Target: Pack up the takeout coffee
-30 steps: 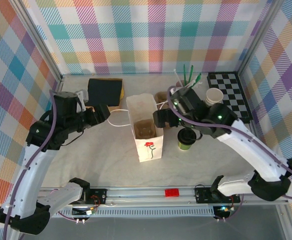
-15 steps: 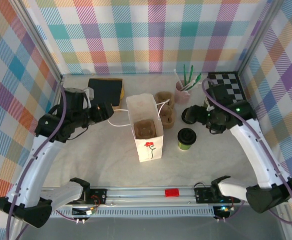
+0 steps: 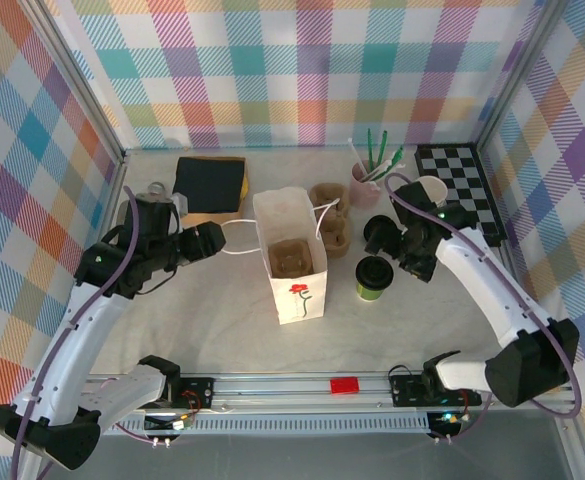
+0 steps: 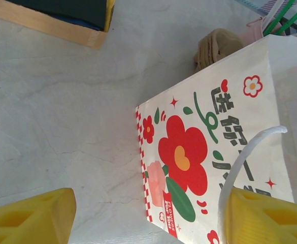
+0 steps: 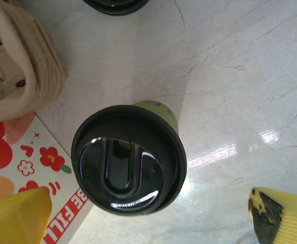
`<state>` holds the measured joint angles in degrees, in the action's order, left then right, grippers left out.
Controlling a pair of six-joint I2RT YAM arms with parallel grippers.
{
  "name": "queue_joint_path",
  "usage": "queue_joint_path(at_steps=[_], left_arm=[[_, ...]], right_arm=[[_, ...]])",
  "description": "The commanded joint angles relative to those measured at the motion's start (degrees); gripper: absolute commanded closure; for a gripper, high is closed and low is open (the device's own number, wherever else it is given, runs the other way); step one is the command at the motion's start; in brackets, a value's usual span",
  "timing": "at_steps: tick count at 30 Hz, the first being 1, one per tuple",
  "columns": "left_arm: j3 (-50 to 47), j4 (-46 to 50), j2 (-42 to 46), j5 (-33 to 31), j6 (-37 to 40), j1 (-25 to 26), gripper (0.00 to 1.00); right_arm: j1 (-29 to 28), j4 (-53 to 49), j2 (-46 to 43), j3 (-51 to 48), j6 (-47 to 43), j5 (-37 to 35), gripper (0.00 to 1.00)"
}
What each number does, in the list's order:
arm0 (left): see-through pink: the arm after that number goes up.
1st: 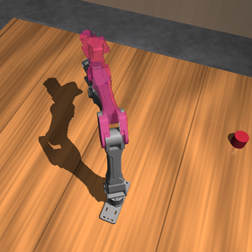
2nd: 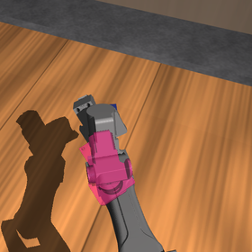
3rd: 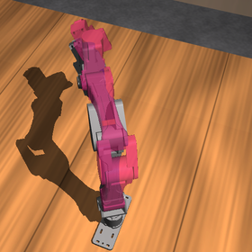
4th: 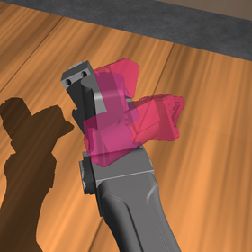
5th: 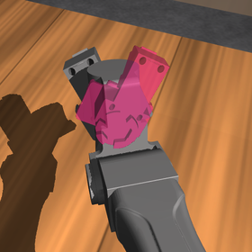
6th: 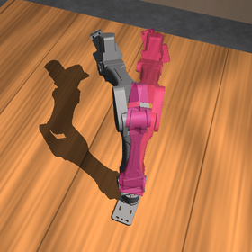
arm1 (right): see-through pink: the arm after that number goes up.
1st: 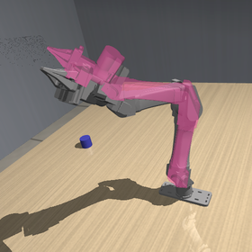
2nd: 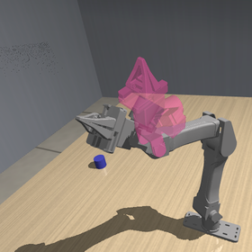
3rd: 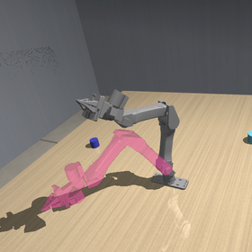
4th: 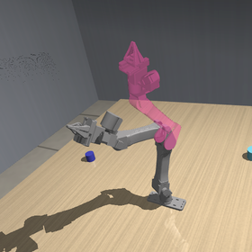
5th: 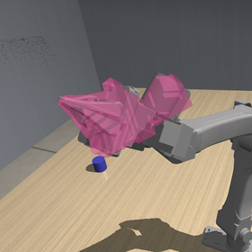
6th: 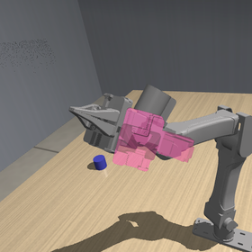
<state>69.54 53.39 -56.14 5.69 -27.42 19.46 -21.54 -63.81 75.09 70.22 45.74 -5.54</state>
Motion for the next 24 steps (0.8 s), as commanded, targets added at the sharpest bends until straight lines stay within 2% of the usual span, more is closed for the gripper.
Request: queue_joint_path(at_steps=[1, 18, 24], left_arm=[[-1.2, -1.3, 0.9, -1.0, 0.2, 0.2, 0.26], [-0.7, -0.4, 1.5, -1.3, 0.7, 0.2, 0.26], [-0.9, 0.2, 1.9, -1.8, 0.9, 0.2, 0.26]], right_arm=[[0.0, 0.5, 3.6, 2.0, 3.3, -1.1, 0.01], [-7.6, -0.9, 8.6, 4.5, 6.7, -4.9, 0.01], [-8.5, -0.3, 9.7, 3.3, 6.7, -5.1, 0.01]])
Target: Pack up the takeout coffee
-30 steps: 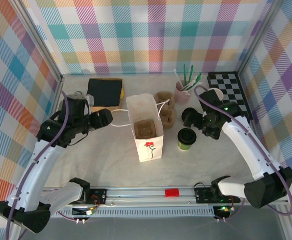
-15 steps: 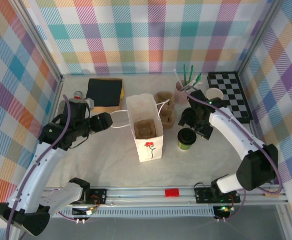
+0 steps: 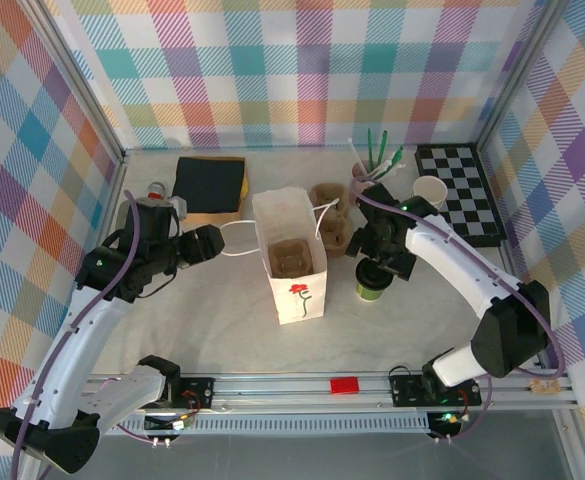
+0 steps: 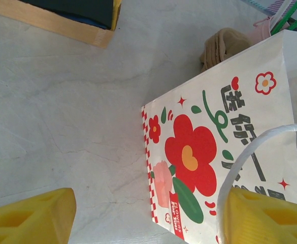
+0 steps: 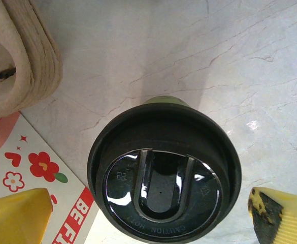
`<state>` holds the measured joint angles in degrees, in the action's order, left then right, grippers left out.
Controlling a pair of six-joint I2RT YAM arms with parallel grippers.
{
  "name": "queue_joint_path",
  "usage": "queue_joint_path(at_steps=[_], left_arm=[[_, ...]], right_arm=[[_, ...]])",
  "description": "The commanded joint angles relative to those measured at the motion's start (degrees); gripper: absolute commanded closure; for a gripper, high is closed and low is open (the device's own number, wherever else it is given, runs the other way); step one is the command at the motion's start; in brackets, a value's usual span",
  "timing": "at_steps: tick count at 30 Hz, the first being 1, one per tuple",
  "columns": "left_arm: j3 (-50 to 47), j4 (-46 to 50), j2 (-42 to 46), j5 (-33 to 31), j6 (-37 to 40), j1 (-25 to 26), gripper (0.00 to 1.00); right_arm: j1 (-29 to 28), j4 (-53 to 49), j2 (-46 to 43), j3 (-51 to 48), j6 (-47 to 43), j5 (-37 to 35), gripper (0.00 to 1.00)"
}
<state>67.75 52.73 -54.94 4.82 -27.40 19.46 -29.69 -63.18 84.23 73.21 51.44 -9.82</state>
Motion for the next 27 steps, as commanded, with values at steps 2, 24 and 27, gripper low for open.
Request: queue_joint_path(at_steps=[2, 24, 27], left_arm=[[0.8, 1.1, 0.8, -1.2, 1.0, 0.2, 0.26], [0.6, 1.2, 1.0, -1.9, 0.8, 0.2, 0.26], [0.5, 1.3, 1.0, -2.2, 0.9, 0.2, 0.26]], right_arm=[[-0.4, -0.8, 0.6, -0.3, 1.1, -1.0, 0.01], [-0.5, 3.4, 1.6, -4.7, -0.6, 0.9, 0.01], [-0.4, 3.4, 2.1, -4.6, -0.9, 1.1, 0.01]])
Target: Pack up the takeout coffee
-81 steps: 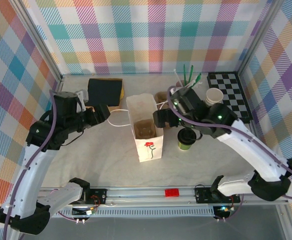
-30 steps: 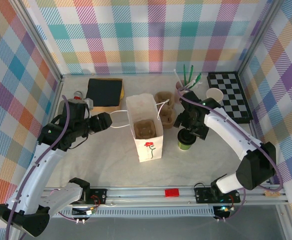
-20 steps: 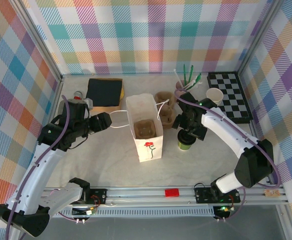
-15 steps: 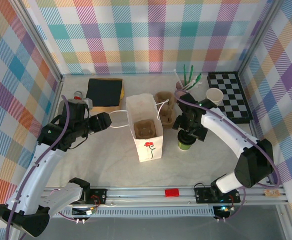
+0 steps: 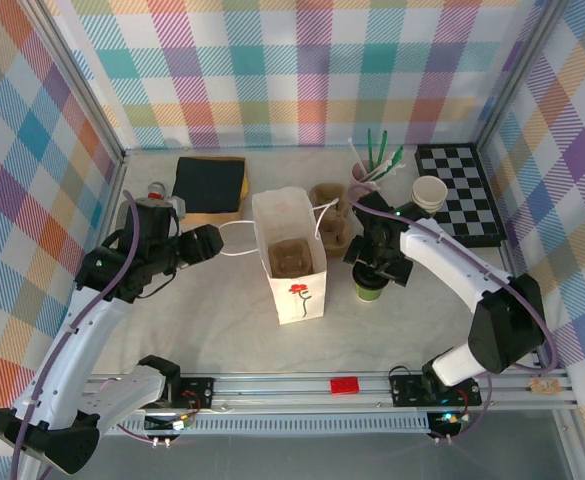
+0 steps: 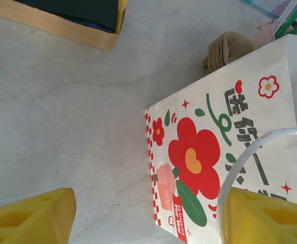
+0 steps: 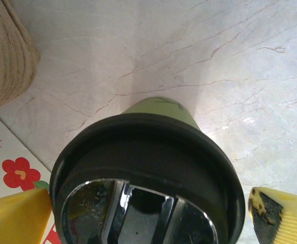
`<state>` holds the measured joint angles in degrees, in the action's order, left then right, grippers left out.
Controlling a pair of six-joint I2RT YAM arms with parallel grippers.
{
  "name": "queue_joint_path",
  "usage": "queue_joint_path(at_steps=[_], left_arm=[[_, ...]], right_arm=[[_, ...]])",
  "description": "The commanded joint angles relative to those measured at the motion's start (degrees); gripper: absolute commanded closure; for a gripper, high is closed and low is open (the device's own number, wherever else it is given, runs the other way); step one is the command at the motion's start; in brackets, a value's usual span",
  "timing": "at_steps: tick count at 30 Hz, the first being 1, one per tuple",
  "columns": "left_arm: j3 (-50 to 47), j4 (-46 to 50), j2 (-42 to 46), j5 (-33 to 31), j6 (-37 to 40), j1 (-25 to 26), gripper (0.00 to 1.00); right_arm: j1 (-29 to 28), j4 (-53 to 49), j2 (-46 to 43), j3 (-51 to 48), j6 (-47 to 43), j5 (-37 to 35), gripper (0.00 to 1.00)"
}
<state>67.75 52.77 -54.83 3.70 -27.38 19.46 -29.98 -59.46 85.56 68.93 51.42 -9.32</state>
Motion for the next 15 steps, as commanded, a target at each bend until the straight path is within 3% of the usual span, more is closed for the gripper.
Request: queue_joint_path(at_steps=[1, 15], left_arm=[[0.5, 1.3, 0.9, -1.1, 0.8, 0.2, 0.26], [1.2, 0.7, 0.8, -0.2, 0.7, 0.2, 0.26]], right_arm=[[-0.2, -0.3, 0.9, -0.3, -0.9, 0.6, 0.01], [-0.3, -1.3, -3.6, -0.4, -1.2, 0.6, 0.01]])
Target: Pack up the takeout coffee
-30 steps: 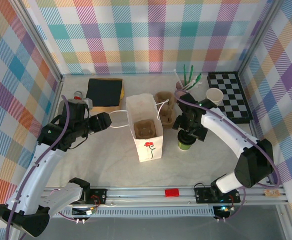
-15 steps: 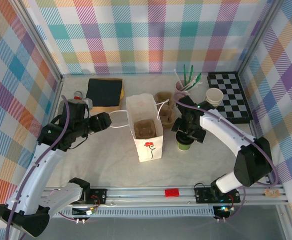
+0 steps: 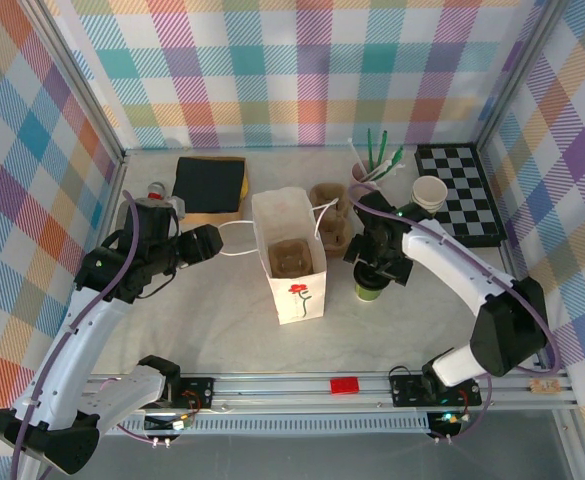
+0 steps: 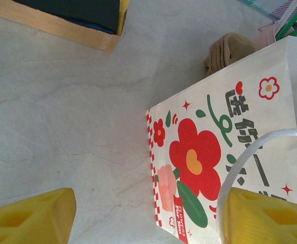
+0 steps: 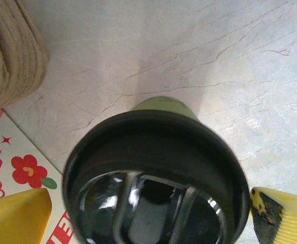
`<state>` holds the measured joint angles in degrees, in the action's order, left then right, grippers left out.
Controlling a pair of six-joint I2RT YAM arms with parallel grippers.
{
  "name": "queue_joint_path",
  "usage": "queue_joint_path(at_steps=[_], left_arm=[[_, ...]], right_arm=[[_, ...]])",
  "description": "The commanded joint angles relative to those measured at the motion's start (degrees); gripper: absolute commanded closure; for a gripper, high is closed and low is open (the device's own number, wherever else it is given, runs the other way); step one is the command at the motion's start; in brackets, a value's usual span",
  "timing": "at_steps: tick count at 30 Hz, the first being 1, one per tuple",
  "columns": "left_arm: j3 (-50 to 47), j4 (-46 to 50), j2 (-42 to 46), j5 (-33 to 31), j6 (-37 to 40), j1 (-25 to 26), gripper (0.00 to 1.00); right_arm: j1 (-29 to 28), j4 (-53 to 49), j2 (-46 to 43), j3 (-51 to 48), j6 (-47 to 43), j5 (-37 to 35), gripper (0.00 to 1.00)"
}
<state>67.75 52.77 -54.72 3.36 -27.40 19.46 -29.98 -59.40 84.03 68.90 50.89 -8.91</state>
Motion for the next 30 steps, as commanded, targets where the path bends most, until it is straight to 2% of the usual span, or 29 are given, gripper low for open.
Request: queue_joint_path(at_steps=[1, 30], left_arm=[[1.2, 0.6, 0.7, 0.2, 0.7, 0.2, 0.26], [0.9, 1.0, 1.1, -0.4, 0.7, 0.2, 0.26]], right_arm=[[-0.3, -1.4, -2.3, -0.3, -0.5, 0.2, 0.01], [-0.9, 1.4, 0.9, -2.6, 1.8, 0.2, 0.01]])
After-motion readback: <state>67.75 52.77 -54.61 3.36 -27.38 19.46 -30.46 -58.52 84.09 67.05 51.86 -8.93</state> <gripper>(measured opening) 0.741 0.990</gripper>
